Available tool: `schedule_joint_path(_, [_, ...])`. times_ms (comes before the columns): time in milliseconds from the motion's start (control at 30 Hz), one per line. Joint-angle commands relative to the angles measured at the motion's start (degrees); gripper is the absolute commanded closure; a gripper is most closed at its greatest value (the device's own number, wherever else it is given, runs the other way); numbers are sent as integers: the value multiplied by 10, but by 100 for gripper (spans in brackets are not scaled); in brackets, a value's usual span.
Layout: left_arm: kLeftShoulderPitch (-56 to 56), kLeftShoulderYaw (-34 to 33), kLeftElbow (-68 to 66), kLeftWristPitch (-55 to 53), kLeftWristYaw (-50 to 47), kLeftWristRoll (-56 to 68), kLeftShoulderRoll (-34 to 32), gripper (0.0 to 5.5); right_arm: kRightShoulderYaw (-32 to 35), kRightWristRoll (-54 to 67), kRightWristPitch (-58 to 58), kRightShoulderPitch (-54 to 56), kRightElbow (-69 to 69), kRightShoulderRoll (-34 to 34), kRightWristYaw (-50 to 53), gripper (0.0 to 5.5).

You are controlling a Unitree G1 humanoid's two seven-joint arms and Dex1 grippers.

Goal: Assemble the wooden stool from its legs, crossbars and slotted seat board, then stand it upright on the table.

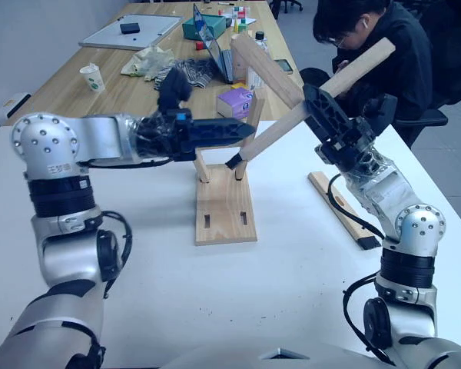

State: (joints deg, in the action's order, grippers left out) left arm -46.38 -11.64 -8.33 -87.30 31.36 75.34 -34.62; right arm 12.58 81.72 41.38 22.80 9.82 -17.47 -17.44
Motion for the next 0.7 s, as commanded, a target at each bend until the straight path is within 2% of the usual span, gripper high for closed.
schedule_joint_path(33, [66,83,-29,108,177,-130,-111,115,-90,-193,-56,-35,-48,-51,-136,345])
schedule_joint_path(200, [105,110,-31,172,312,-183,-135,115,-134,-301,-131,-52,-111,2,-232,345])
schedule_joint_path(367, [138,144,-81,216,357,-256,-131,115,-151,-413,-244,-46,-218,34,-288,345])
schedule_joint_path(533, [117,150,-119,230,379,-291,-112,115,-192,-513,-288,-83,-270,-29,-372,346])
schedule_joint_path(700, [124,145,-123,233,386,-309,-102,115,-237,-563,-290,-135,-232,-113,-446,346])
